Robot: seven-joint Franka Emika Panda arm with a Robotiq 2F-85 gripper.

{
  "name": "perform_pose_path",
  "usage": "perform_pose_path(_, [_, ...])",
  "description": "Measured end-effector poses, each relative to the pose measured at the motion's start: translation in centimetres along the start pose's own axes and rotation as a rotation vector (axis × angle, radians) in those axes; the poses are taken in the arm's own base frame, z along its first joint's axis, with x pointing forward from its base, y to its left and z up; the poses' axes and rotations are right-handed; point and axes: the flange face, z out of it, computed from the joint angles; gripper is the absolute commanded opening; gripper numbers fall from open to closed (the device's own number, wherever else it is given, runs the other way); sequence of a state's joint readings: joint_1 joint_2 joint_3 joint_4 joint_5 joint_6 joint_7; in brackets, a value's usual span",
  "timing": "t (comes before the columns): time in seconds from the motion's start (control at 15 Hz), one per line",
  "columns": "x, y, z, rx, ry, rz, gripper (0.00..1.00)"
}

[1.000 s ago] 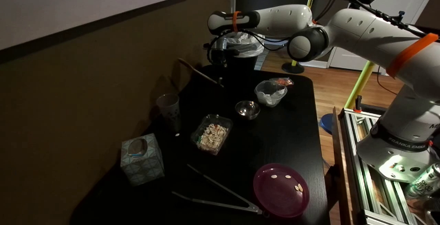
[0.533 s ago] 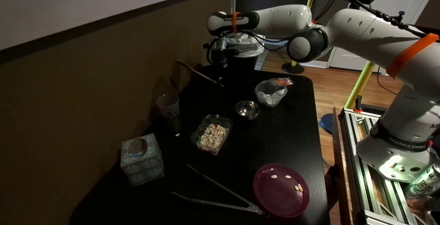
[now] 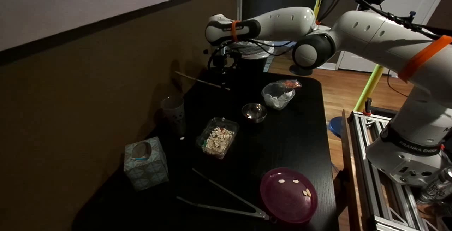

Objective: Put the wooden spoon on the lunchbox on the right

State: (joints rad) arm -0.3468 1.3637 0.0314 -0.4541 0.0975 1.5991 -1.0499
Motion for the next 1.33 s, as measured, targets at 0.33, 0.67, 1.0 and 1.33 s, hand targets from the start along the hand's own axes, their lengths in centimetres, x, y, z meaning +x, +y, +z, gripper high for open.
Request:
perform_pose_path(0.33, [1.6, -1.5, 1.0, -0.032, -0.111, 0.23, 0.06])
perform_pose_path(0.67, [1.4, -2.5, 1.1, -0.013, -0.187, 0.487, 0.06])
perform_pose_path(1.0, [1.0, -3.3, -0.5, -0.013, -0.223, 0.705, 0.06])
perform_pose_path(1.33, [1.2, -3.4, -1.8, -0.032, -0.211, 0.756, 0.06])
